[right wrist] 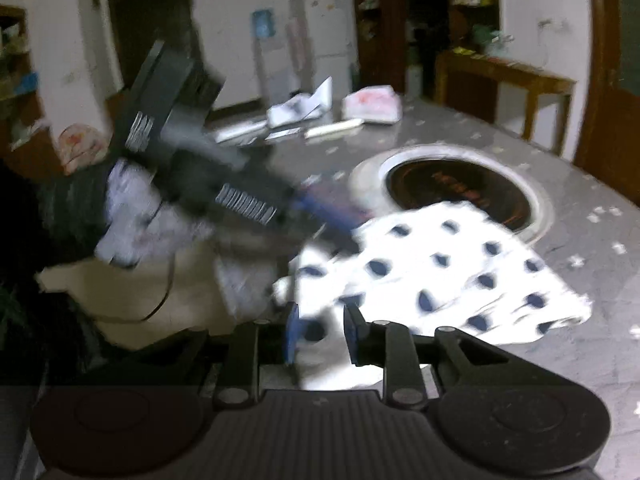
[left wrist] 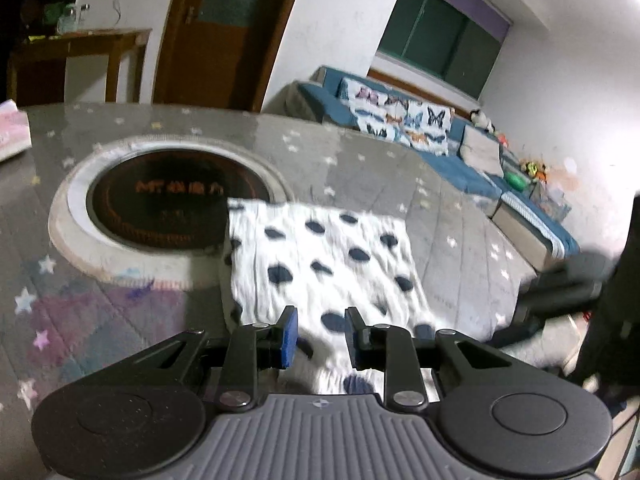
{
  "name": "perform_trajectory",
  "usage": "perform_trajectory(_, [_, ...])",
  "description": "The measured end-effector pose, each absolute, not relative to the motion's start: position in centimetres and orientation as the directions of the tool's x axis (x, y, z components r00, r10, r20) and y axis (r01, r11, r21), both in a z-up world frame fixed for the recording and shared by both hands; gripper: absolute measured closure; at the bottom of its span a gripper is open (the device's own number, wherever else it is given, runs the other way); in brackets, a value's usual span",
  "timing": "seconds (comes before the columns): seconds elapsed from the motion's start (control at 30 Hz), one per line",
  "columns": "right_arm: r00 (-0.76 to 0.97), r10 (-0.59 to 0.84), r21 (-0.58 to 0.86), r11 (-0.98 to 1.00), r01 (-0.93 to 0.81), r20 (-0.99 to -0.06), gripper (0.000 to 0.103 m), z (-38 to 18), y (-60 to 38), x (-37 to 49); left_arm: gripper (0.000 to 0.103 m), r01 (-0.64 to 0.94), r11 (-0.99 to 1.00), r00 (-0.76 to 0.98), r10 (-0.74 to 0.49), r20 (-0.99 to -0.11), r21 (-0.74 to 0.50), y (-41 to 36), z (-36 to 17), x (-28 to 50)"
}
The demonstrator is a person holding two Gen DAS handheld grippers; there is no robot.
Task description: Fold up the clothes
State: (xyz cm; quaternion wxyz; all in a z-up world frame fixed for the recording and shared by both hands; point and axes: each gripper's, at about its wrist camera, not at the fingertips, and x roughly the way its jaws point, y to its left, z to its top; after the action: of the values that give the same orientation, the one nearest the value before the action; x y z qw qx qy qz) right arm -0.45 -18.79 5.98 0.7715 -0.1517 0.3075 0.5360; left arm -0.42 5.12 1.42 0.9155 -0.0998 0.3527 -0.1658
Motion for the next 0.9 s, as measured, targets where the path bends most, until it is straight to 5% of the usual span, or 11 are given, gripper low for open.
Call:
perform_trajectory(0.23, [0.392,0.665,0.071,0.556,-0.828,-0.636,0.074,4.2,-17.9,4.5,0.076,0.237,0.935,0.676,-0.353,-0.647,-0.262,5.1,0.8,-1.7])
perform_trajectory(0.43, [0.475,0.6,0.038,0.645,-0.763,-0.643,0.074,3.0,-17.7,8.9,0.076,0.322,0.916,0.715,-0.401,-0.573,-0.24,3.4,2.9,-2.2])
perform_trajectory(0.9, [0.546,0.506,0.038,0.756,-0.653,-0.668,0.074,0.2,-19.2,13.6,0.075,0.364,0.894,0.638,-0.444,-0.629,-0.261,1.8,0.2,-1.9])
